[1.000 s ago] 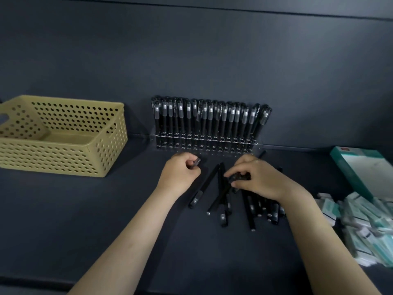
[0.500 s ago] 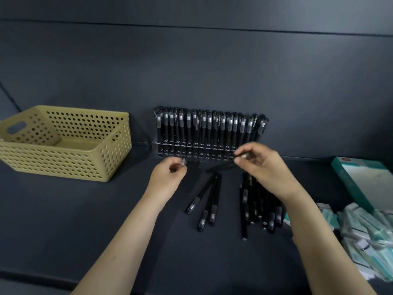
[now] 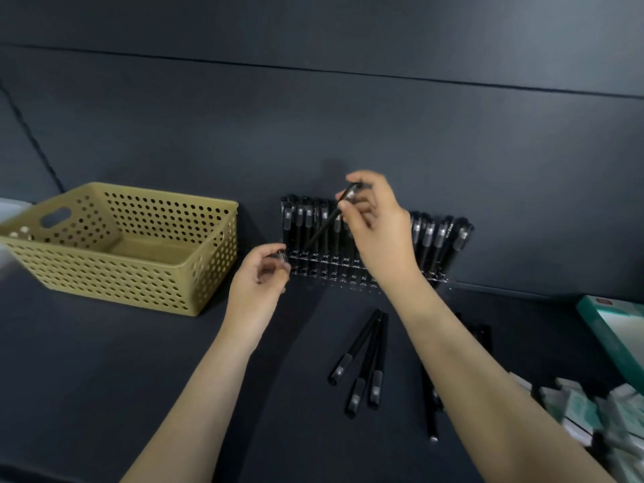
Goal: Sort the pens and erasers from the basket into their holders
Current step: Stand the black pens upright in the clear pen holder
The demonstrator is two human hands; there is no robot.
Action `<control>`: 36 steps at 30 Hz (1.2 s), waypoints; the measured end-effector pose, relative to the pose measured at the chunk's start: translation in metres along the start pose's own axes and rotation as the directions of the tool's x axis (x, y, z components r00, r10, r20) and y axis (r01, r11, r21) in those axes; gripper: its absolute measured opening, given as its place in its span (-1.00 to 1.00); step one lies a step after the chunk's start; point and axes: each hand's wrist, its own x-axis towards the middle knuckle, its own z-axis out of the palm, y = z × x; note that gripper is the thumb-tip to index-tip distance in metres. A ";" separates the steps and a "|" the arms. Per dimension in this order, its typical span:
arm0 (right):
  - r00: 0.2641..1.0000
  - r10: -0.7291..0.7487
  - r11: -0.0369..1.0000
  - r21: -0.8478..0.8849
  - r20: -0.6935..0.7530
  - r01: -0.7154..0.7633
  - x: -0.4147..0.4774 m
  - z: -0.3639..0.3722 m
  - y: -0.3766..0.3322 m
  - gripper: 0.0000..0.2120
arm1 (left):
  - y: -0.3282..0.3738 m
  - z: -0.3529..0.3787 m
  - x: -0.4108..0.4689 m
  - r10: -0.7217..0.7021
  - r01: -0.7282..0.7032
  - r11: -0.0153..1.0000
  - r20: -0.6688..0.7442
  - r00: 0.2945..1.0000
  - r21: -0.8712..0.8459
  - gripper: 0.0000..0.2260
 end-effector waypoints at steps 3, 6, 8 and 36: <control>0.999 -0.022 0.998 -0.050 0.027 0.023 0.005 0.017 0.008 -0.72 | -0.011 -0.001 0.002 -0.049 0.049 0.999 -0.013 0.999 0.011 -0.71; 0.995 -0.053 0.991 -0.120 0.079 0.063 0.008 0.030 0.012 -0.71 | -0.020 0.001 0.009 -0.103 0.104 0.992 -0.016 0.995 0.074 -0.76; 0.991 -0.098 0.979 -0.170 0.096 0.113 0.010 0.035 0.013 -0.70 | -0.024 0.004 0.011 -0.120 0.120 0.986 -0.008 0.993 0.117 -0.77; 0.738 0.662 0.600 -0.684 0.132 -0.415 -0.104 -0.106 0.016 -0.85 | -0.005 0.052 -0.024 -0.116 0.092 0.991 0.306 0.945 0.092 -0.91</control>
